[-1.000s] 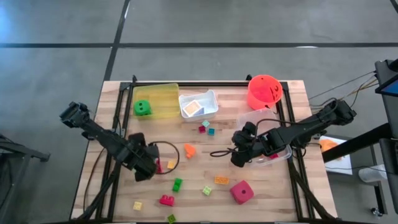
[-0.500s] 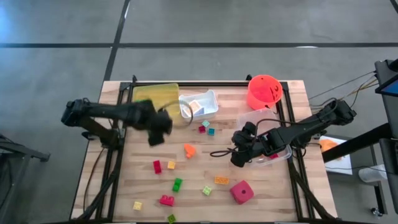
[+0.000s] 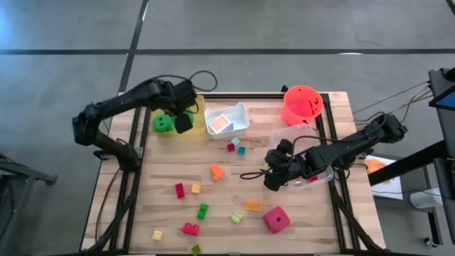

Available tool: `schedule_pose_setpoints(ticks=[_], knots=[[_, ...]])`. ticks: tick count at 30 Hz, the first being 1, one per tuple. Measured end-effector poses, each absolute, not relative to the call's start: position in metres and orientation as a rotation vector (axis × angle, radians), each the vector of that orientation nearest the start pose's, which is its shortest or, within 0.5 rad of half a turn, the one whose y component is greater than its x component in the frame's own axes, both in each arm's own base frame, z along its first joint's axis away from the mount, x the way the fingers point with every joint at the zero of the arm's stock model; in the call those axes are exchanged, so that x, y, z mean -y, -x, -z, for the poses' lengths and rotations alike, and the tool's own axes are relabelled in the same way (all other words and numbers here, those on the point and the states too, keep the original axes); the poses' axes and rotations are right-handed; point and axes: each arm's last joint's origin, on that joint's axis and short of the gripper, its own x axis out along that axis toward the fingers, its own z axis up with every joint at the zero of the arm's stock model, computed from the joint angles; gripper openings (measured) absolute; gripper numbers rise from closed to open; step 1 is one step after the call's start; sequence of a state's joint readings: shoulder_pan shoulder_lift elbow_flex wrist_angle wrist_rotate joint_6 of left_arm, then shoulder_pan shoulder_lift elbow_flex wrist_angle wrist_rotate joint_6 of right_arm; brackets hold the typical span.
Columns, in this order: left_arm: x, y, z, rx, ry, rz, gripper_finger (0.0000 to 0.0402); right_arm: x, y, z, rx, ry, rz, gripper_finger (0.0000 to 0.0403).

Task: Pick & Place Toys
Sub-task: Put the green dice into the yellow bin

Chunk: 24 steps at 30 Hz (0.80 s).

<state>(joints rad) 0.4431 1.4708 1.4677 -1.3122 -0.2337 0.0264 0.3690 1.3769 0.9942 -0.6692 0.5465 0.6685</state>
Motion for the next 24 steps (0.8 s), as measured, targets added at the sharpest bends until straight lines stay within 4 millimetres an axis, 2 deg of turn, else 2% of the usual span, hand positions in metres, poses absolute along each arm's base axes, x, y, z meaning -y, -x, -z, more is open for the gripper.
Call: schedule_pose_setpoints(ticks=[5, 11, 19, 24], knots=[[-0.135, -0.231, -0.334, -1.304, 0.109, -0.570, 0.0291, -0.081, -0.252, -0.247, -0.829, -0.152, 0.459, 0.0337], [-0.143, -0.235, -0.328, -1.326, 0.086, -0.556, 0.0291, -0.081, -0.253, -0.247, -0.827, -0.154, 0.461, 0.0337], [-0.161, -0.259, -0.300, -1.382, 0.044, -0.531, 0.0291, -0.082, -0.253, -0.247, -0.819, -0.164, 0.462, 0.0337], [-0.175, -0.258, -0.282, -1.492, 0.072, -0.517, 0.0291, -0.082, -0.253, -0.247, -0.817, -0.169, 0.463, 0.0337]])
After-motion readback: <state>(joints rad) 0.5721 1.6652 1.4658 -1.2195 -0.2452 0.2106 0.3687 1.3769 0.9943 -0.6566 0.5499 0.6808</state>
